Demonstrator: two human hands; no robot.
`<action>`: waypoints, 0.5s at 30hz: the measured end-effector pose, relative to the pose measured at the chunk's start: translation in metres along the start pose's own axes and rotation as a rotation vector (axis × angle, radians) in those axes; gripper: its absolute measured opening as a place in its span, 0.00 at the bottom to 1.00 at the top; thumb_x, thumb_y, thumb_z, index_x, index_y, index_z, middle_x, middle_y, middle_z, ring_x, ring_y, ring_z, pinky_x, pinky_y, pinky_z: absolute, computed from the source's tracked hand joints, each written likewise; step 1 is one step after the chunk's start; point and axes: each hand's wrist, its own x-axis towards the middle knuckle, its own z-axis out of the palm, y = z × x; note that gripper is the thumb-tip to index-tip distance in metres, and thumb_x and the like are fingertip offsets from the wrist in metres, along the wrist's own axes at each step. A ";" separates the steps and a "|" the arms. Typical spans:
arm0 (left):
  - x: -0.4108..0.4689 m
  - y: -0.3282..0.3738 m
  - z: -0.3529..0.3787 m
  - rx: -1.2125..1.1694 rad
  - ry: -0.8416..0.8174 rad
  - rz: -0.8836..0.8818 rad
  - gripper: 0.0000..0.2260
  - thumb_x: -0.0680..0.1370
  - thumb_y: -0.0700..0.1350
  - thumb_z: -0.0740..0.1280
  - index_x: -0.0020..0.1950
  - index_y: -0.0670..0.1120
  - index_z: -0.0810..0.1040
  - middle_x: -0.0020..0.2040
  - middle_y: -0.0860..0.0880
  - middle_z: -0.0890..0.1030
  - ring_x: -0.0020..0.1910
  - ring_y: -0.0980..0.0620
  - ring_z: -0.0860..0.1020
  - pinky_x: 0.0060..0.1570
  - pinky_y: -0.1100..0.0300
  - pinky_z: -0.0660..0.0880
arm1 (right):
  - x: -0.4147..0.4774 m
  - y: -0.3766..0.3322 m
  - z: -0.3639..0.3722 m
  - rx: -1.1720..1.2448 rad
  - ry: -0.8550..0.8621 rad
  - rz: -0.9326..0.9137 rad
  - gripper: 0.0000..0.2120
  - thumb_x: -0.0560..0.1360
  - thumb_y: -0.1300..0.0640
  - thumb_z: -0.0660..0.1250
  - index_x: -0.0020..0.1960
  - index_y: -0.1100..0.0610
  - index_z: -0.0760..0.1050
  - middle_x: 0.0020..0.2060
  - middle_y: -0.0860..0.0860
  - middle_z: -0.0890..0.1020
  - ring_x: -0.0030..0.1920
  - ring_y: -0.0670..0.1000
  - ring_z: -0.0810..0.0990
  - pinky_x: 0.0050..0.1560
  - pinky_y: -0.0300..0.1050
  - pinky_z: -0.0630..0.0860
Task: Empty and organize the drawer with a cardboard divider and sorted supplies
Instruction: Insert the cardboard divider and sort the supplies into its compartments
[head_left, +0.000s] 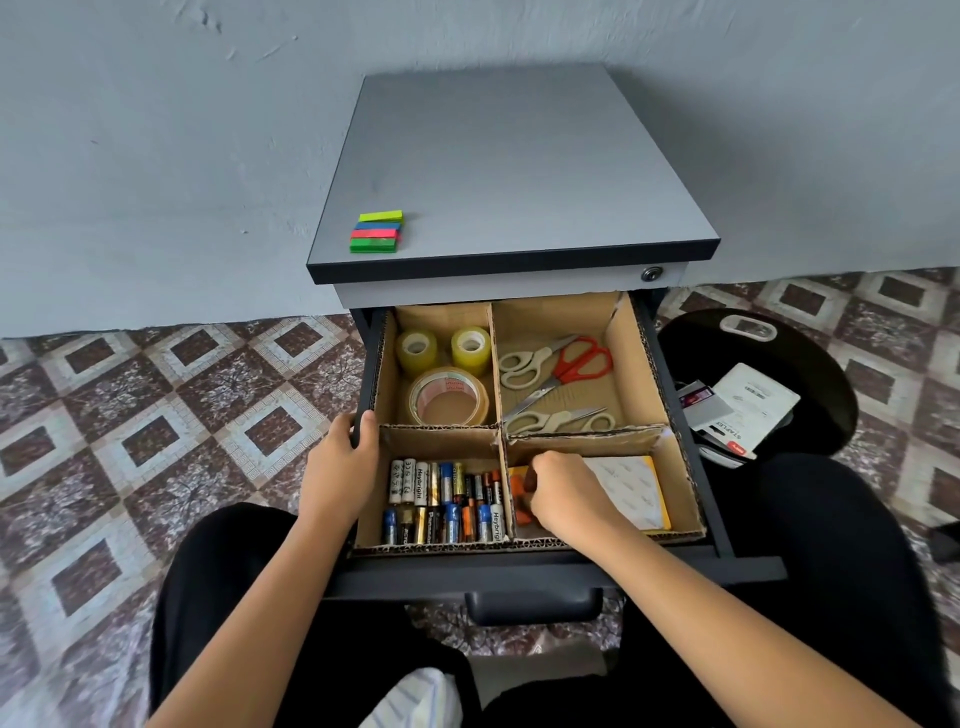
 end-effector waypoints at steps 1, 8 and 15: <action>0.000 -0.001 0.000 0.002 -0.001 -0.003 0.21 0.81 0.55 0.53 0.66 0.43 0.70 0.49 0.44 0.77 0.43 0.48 0.72 0.43 0.55 0.67 | 0.001 0.001 0.001 0.014 0.005 0.011 0.15 0.76 0.61 0.63 0.32 0.55 0.65 0.35 0.49 0.74 0.35 0.49 0.73 0.34 0.40 0.67; 0.002 -0.002 0.001 0.003 -0.006 -0.007 0.21 0.81 0.56 0.53 0.66 0.44 0.70 0.51 0.43 0.78 0.45 0.47 0.73 0.44 0.54 0.67 | 0.013 0.012 0.009 0.181 0.004 0.117 0.06 0.76 0.62 0.63 0.47 0.62 0.79 0.41 0.57 0.82 0.42 0.56 0.82 0.43 0.44 0.80; 0.002 -0.002 0.000 0.000 -0.002 -0.003 0.20 0.81 0.56 0.53 0.65 0.44 0.71 0.50 0.43 0.78 0.44 0.46 0.73 0.43 0.54 0.67 | 0.035 0.020 0.025 0.308 -0.082 0.147 0.07 0.73 0.62 0.62 0.46 0.62 0.78 0.41 0.59 0.83 0.42 0.59 0.83 0.46 0.54 0.81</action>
